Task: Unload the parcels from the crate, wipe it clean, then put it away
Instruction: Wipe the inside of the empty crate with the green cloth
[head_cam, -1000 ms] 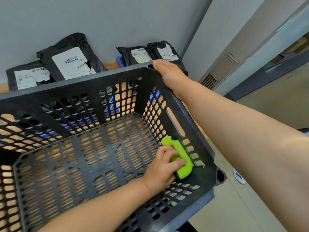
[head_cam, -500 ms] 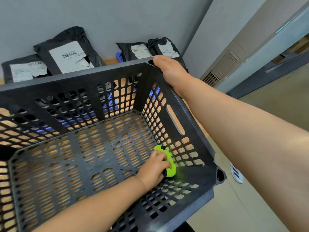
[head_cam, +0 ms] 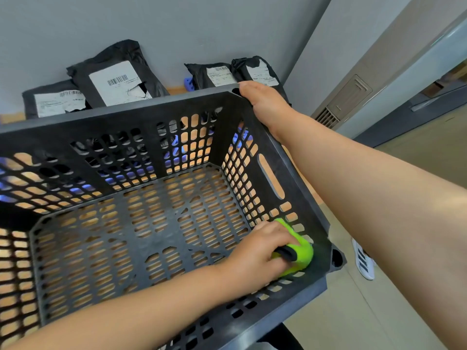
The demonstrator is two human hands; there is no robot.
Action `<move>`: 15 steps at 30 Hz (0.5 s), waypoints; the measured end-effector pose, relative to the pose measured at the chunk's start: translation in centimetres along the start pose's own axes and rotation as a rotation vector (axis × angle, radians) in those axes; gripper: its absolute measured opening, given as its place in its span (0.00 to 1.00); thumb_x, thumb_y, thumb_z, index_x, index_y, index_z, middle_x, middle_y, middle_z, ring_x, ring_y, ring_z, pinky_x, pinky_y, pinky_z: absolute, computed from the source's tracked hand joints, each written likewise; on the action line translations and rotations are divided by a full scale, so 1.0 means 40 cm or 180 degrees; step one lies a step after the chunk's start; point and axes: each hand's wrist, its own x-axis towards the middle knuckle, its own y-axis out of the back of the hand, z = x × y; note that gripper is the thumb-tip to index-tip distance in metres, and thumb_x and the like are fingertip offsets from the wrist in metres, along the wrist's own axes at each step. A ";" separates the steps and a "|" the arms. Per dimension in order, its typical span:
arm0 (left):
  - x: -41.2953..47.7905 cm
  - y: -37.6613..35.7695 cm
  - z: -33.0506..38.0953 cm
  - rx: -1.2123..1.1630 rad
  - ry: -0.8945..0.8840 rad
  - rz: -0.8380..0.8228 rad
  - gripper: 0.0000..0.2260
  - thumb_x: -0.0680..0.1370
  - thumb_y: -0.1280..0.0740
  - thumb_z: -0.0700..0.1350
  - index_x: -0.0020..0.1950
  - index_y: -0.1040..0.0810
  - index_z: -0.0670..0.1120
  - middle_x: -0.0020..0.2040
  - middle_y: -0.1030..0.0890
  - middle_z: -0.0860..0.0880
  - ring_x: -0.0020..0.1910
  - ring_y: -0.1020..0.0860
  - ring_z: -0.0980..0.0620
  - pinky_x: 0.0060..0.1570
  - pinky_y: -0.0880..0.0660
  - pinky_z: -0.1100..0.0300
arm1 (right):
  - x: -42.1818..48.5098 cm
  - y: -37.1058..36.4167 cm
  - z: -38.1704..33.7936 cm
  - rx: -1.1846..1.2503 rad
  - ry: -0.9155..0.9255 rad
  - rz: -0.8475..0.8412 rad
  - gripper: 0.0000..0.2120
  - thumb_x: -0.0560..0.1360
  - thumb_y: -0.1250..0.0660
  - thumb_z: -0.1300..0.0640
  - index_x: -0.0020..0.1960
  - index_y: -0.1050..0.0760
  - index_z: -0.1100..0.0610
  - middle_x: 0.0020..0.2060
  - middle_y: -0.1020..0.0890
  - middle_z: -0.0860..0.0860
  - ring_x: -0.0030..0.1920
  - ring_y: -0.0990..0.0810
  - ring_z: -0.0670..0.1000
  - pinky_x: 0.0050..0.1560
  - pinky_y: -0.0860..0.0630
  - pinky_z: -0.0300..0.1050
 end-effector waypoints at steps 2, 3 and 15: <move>0.004 0.002 0.031 -0.0107 -0.0079 0.0124 0.11 0.71 0.29 0.40 0.53 0.20 0.45 0.51 0.24 0.49 0.55 0.29 0.52 0.58 0.32 0.60 | -0.004 -0.005 -0.001 0.0361 -0.0071 0.0128 0.10 0.80 0.43 0.56 0.52 0.25 0.60 0.43 0.21 0.51 0.37 0.26 0.40 0.38 0.30 0.30; 0.007 0.003 0.043 -0.0129 -0.0149 0.0169 0.12 0.71 0.29 0.40 0.54 0.20 0.46 0.51 0.23 0.49 0.55 0.29 0.51 0.58 0.31 0.60 | -0.002 -0.007 0.001 0.0535 -0.0094 0.0182 0.08 0.80 0.43 0.55 0.53 0.26 0.56 0.42 0.22 0.47 0.38 0.27 0.39 0.41 0.30 0.30; -0.008 0.027 -0.017 0.0130 0.0168 -0.0577 0.18 0.72 0.30 0.42 0.61 0.22 0.48 0.54 0.24 0.57 0.59 0.29 0.56 0.63 0.34 0.62 | 0.003 -0.009 0.004 0.0542 -0.0080 0.0310 0.17 0.80 0.42 0.54 0.64 0.27 0.60 0.62 0.23 0.58 0.37 0.29 0.37 0.40 0.31 0.28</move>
